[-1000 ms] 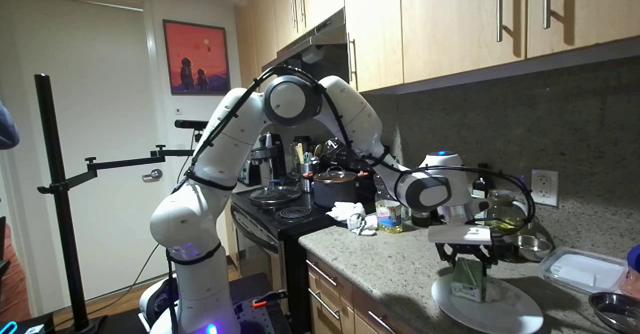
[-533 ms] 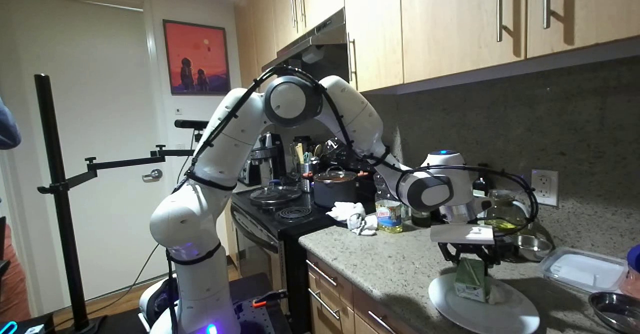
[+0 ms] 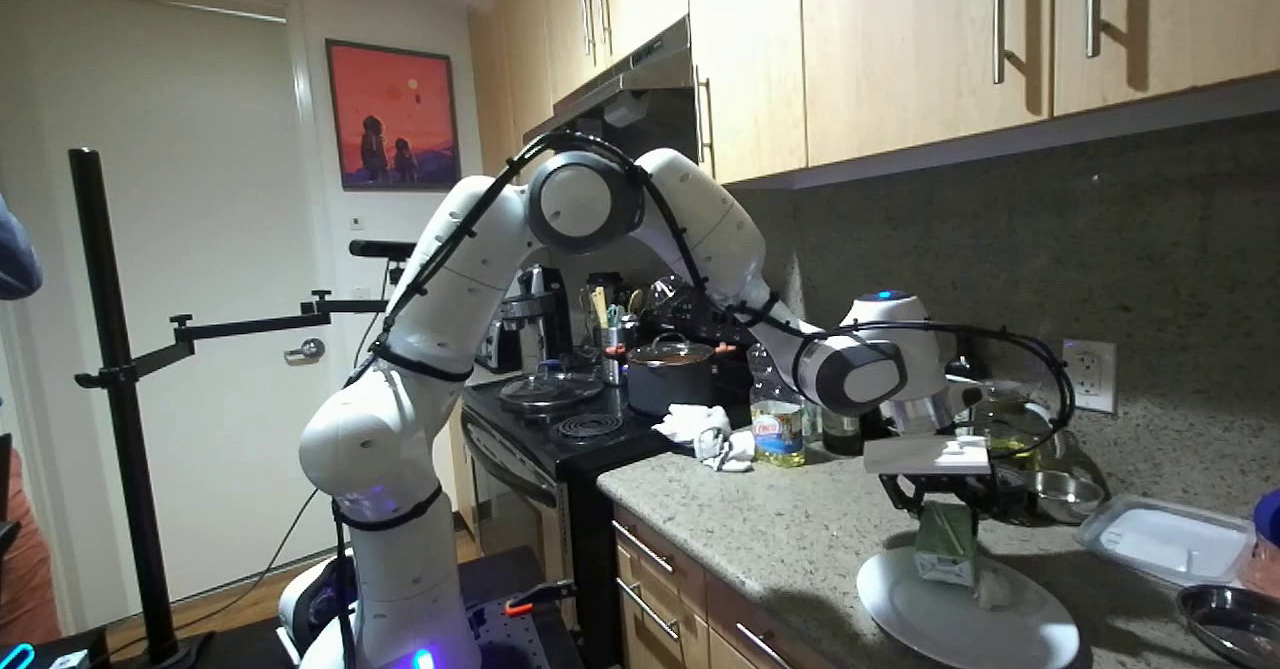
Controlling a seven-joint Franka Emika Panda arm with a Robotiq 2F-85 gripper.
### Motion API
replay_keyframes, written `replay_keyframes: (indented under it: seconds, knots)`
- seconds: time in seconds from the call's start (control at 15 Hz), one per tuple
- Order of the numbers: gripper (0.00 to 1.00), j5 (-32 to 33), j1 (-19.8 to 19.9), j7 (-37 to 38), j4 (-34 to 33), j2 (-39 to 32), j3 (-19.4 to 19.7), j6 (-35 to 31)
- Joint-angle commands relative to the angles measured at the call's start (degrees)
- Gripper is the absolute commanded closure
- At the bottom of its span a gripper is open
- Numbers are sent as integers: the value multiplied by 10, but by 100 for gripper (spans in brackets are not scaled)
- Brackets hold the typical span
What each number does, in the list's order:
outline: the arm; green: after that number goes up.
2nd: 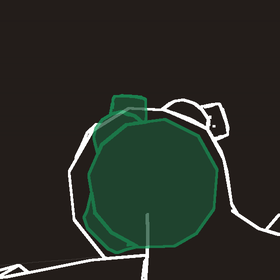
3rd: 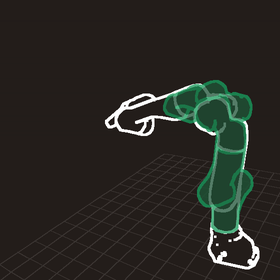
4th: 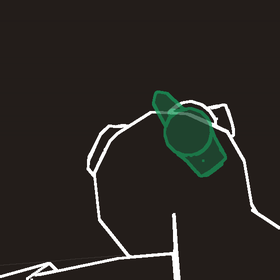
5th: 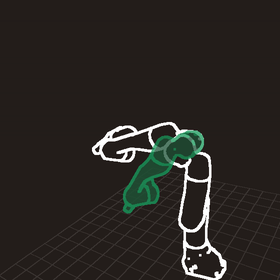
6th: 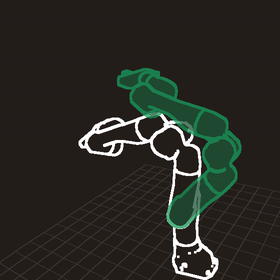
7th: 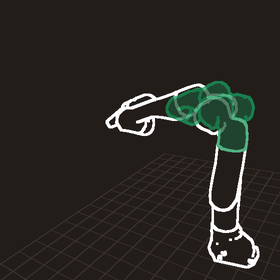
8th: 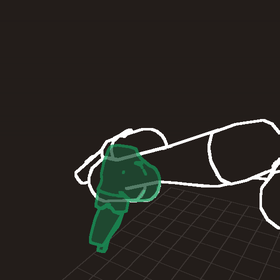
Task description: Pick the green box from the plate and put it on the counter
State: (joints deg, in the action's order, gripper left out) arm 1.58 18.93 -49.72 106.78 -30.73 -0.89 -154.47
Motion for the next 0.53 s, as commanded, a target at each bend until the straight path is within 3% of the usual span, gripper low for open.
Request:
replay_keyframes:
  seconds: [0.0,0.33,0.47]
  knots:
    - [42,-5,7,-24,8,38,-18,-16]
    - [43,-14,7,-43,14,80,-37,-42]
    - [42,-58,26,-79,17,95,-74,-60]
